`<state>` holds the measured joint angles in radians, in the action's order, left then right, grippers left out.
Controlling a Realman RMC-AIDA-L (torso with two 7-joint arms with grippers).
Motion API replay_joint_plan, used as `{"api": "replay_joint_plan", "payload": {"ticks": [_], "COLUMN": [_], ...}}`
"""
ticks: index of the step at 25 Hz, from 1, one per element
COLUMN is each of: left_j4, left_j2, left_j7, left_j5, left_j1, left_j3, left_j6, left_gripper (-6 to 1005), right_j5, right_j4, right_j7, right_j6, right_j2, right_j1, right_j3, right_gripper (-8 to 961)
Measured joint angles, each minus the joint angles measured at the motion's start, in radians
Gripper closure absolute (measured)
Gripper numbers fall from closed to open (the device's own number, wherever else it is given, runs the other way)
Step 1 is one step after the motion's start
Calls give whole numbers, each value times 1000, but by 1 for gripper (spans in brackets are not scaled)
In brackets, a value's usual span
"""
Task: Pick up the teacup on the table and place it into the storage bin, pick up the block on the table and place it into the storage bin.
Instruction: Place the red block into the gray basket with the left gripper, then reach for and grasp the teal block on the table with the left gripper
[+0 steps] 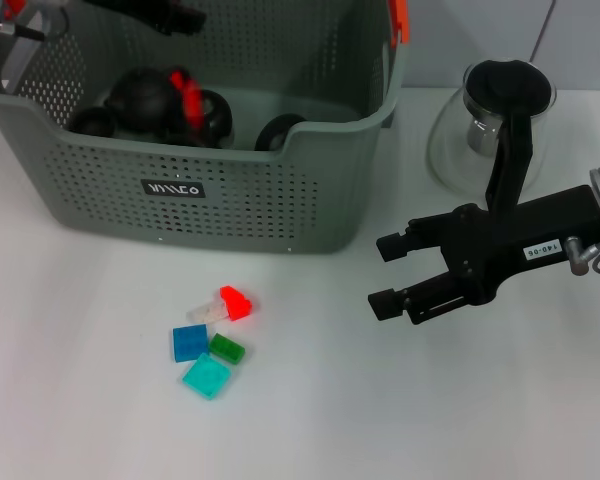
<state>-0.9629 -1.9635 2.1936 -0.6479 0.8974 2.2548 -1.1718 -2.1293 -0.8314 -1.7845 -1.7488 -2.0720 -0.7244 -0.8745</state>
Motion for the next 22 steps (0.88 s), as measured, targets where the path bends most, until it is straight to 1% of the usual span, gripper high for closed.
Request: {"api": "replay_joint_plan", "payload": {"ticks": [3, 5, 6, 8, 9, 10, 11, 12, 14, 15, 17, 18, 20, 22], "left_j4": [-16, -74, -123, -274, -332, -492, -492, -570, -711, -758, -873, -919, -964, -965], "left_j2": [-2, -3, -5, -22, -30, -57, -57, -75, -119, -136, -178, -192, -206, -209], "left_j7": [6, 22, 32, 45, 49, 55, 55, 55, 52, 49, 37, 33, 33, 37], "left_j5": [7, 6, 1, -23, -34, -55, -55, -60, -66, -69, -67, -66, -67, -72], "left_j1": [-6, -25, -39, -83, -100, -146, -146, -171, -228, -251, -319, -355, -400, -428], "left_j3": [3, 3, 4, 9, 11, 15, 15, 12, 1, -8, -43, -67, -99, -116], "left_j6": [0, -34, -67, -196, -247, -385, -385, -452, -563, -599, -662, -684, -717, -743], "left_gripper": [666, 592, 555, 480, 443, 421, 400, 378, 335, 314, 271, 249, 206, 150], "right_j5": [0, 1, 2, 3, 3, 4, 5, 6, 8, 9, 9, 9, 10, 11], "right_j4": [0, 0, 0, 0, 0, 0, 0, 0, 0, 0, 0, 0, 0, 0], "right_j7": [6, 12, 13, 14, 15, 16, 19, 22, 30, 32, 36, 38, 40, 42], "right_j6": [0, 0, -1, -2, -2, -3, -3, -3, -3, -3, -2, 0, 1, 2], "right_j2": [0, 1, 1, 3, 3, 4, 4, 5, 5, 5, 4, 4, 4, 3], "right_j1": [0, 0, 0, 0, 0, 0, -1, -1, -1, 0, 0, 0, 1, 1], "right_j3": [-1, -1, -2, -1, -1, 0, 2, 5, 12, 16, 23, 26, 37, 45], "right_gripper": [14, 14, 14, 13, 13, 13, 13, 13, 13, 13, 13, 13, 12, 12]}}
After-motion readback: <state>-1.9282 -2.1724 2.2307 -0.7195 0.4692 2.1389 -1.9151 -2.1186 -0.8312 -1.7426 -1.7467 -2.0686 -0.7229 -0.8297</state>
